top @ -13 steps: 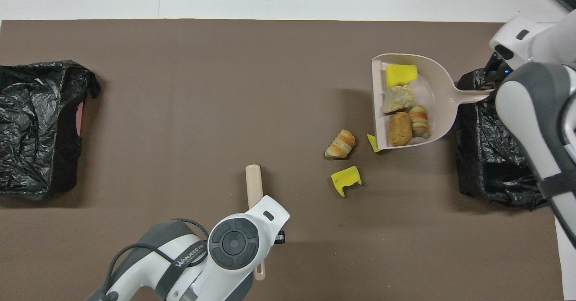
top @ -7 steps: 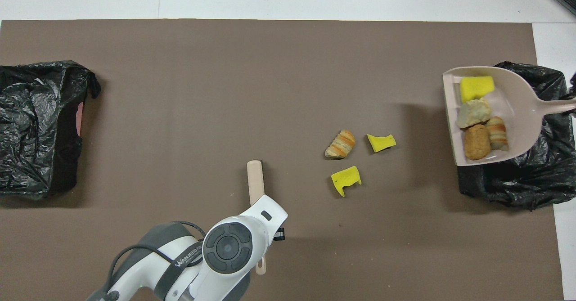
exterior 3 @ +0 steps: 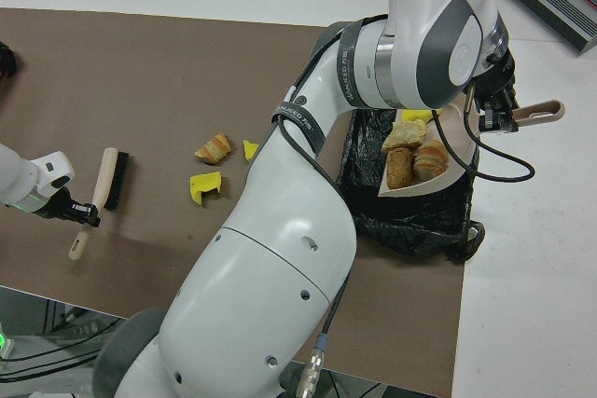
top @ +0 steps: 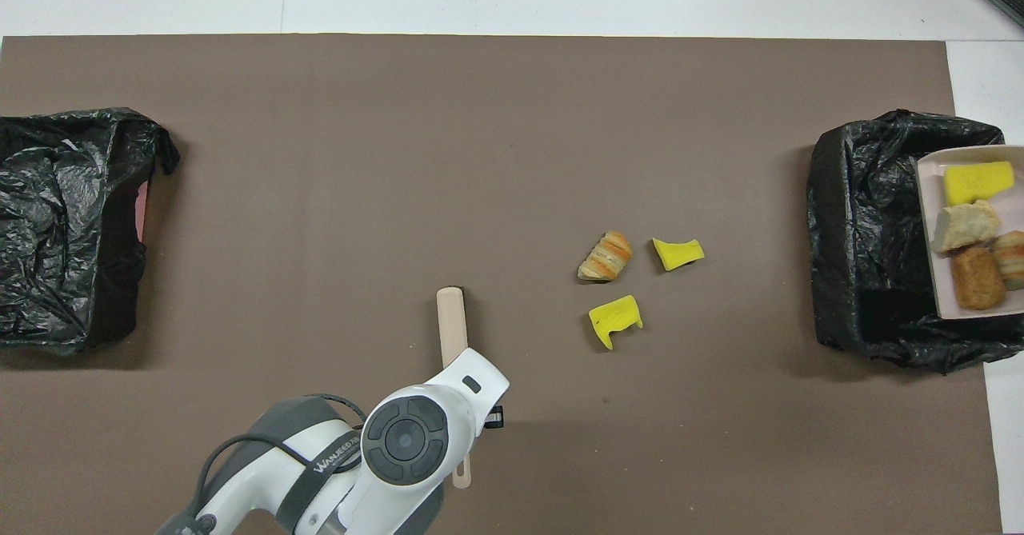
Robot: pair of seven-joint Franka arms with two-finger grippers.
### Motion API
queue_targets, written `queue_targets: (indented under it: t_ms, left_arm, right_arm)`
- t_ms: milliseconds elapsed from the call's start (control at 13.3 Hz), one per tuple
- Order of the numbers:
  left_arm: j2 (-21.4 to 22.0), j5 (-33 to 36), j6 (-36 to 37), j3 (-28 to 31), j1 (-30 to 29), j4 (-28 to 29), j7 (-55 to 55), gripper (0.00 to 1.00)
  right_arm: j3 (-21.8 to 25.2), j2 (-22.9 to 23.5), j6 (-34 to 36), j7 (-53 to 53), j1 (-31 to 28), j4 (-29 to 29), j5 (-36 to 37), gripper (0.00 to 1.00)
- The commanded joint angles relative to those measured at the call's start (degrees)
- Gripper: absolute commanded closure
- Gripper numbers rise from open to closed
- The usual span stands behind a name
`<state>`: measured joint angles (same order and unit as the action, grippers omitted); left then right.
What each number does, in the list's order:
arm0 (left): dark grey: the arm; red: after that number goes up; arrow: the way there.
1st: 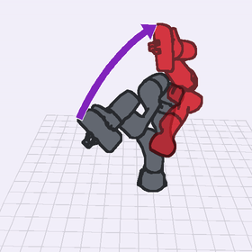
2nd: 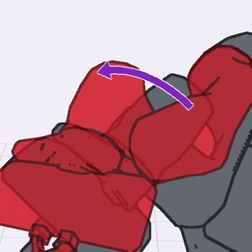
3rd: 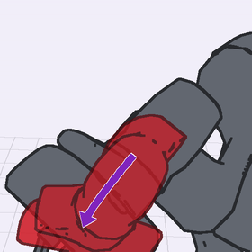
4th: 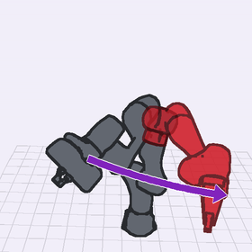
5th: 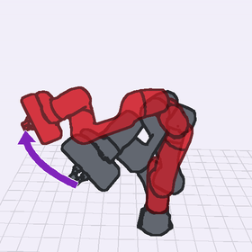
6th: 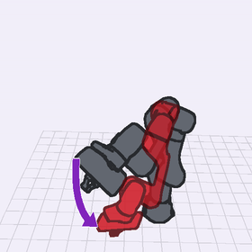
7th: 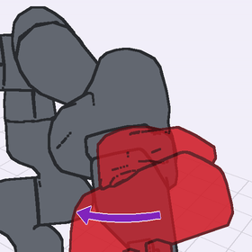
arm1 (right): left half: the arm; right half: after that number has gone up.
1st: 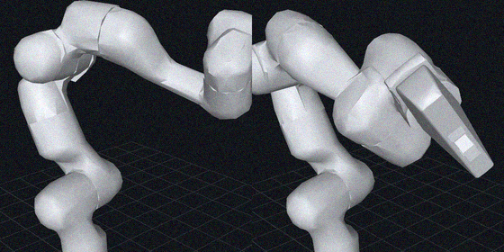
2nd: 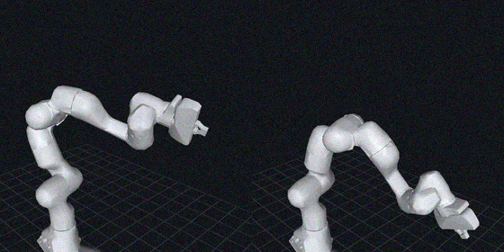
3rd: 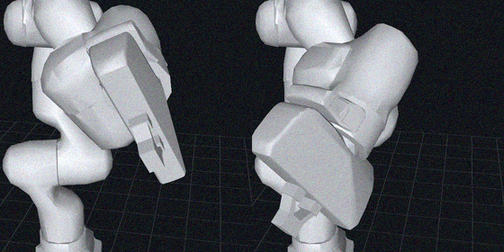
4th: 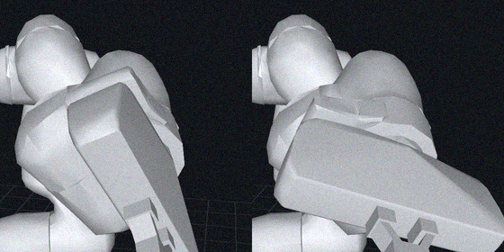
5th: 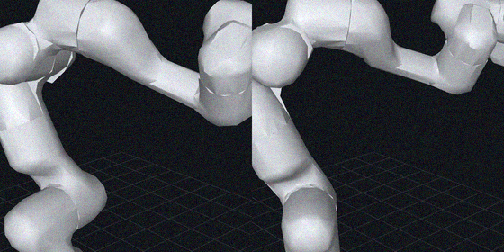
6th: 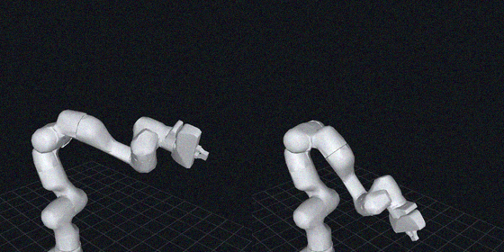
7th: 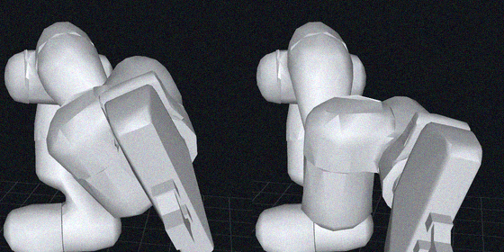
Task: Sweep and dump trash in bin
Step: 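Tip the dustpan over the black bin with the right gripper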
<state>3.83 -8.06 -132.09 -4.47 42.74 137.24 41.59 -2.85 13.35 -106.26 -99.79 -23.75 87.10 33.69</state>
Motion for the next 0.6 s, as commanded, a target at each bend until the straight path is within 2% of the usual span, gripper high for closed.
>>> queue_targets:
  t_ms: [0,75,150,225,300,524]
  left_arm:
    - [-0.8,0.7,-1.5,0.7,0.6,0.6,0.2,1.0]
    - [-0.8,0.7,-1.5,0.8,0.4,0.6,0.2,1.0]
    - [-0.9,0.7,-1.5,0.8,0.2,0.5,0.2,0.67]
    - [-1.0,0.7,-1.3,0.8,0.0,0.0,0.2,0.15]
    - [-1.1,0.7,-0.9,0.9,-0.1,-0.1,0.1,0.0]
    - [-1.6,0.8,-0.4,1.0,-2.7,-2.5,-0.2,0.0]
  right_arm:
    - [-0.8,-3.0,-0.8,8.9,1.2,4.3,8.1,1.0]
    - [-0.8,-4.3,-0.9,12.2,2.4,6.6,10.3,1.0]
    - [-0.8,-5.5,-0.7,15.6,3.5,8.6,13.6,1.0]
    - [-0.8,-6.3,-0.4,17.9,4.9,10.0,16.2,1.0]
    - [-0.8,-6.9,0.0,19.3,5.9,10.8,18.4,1.0]
    - [-0.8,-7.1,1.4,20.2,8.3,11.1,24.4,1.0]
